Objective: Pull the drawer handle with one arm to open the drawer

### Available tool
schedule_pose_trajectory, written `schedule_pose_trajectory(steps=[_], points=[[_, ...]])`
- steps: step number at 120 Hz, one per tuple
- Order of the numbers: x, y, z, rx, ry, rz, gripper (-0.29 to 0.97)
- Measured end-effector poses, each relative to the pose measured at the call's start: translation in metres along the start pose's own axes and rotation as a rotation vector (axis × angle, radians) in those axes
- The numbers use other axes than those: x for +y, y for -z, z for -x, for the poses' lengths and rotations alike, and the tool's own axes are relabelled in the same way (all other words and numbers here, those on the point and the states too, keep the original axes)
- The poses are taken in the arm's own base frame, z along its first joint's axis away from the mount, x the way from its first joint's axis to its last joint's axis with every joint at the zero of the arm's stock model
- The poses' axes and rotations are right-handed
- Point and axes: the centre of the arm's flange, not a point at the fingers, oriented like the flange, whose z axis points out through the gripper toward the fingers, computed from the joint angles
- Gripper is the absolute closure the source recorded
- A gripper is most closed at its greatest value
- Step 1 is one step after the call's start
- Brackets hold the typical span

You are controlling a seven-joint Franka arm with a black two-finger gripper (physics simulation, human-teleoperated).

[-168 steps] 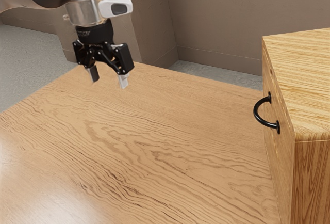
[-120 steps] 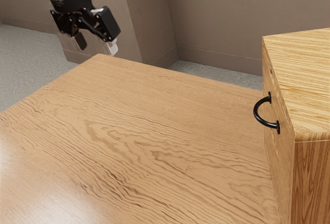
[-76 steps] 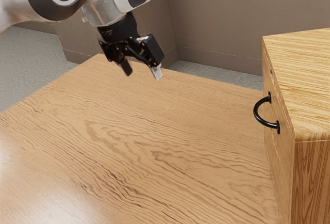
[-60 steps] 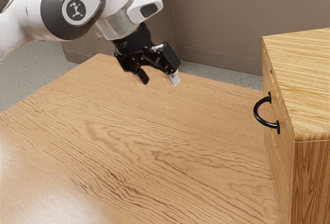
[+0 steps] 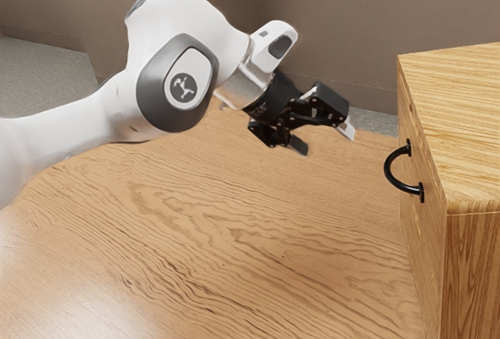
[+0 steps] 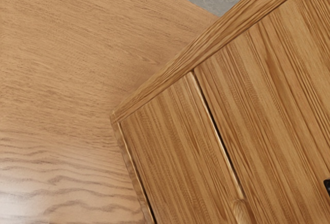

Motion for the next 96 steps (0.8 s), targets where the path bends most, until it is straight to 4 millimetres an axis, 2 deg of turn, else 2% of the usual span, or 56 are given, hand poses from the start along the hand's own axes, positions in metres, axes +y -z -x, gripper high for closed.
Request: schedule_pose_trajectory(steps=[20,33,40,46,64,81,96], points=[[-0.021,0.009,0.005,0.041,0.082,0.021,0.0],[-0.027,0.01,0.006,0.057,0.114,0.034,0.0],[-0.023,0.009,0.01,0.059,0.12,0.043,0.0],[-0.019,0.005,0.021,0.052,0.123,0.049,0.0],[0.017,-0.001,0.05,0.034,0.081,0.085,0.0],[0.013,-0.002,0.046,0.044,0.099,0.088,0.0],[0.01,-0.011,0.04,0.04,0.113,0.091,0.0]])
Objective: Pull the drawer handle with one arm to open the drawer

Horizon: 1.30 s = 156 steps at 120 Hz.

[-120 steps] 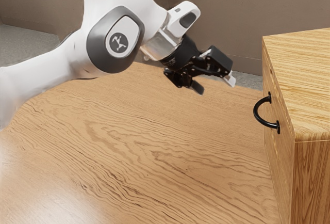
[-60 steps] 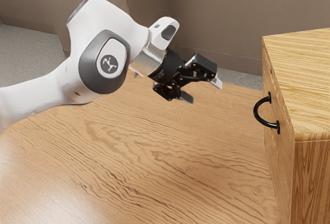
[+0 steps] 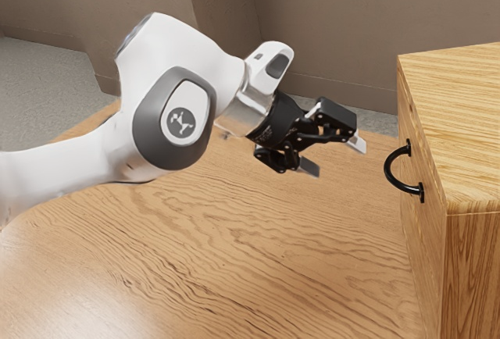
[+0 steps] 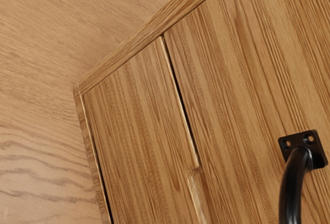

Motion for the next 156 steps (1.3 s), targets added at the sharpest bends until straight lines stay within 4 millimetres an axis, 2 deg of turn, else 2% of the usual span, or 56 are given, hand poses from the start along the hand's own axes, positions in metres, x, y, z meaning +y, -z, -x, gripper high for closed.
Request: schedule_pose_trajectory(steps=[30,55,89,102,108,119,128,133,138,141,144,148,152,156], points=[[0.02,-0.022,0.018,-0.036,-0.022,0.021,0.0],[0.028,-0.035,0.028,-0.054,-0.032,0.027,0.0],[0.018,-0.039,0.027,-0.068,-0.029,0.001,0.0],[0.002,-0.03,0.03,-0.063,-0.016,-0.025,0.0],[-0.014,-0.016,0.03,-0.046,0.004,-0.042,0.0],[-0.073,0.033,0.016,0.027,0.075,-0.092,0.0],[-0.142,0.096,-0.007,0.118,0.204,-0.101,0.0],[-0.163,0.13,-0.019,0.158,0.244,-0.092,0.0],[-0.159,0.18,-0.04,0.222,0.217,-0.099,0.0],[-0.146,0.199,-0.047,0.237,0.171,-0.127,0.0],[-0.131,0.205,-0.047,0.224,0.114,-0.167,0.0],[-0.1,0.204,-0.042,0.191,0.013,-0.238,0.0],[-0.066,0.206,-0.032,0.161,-0.089,-0.313,0.0],[-0.046,0.209,-0.021,0.134,-0.161,-0.385,0.0]])
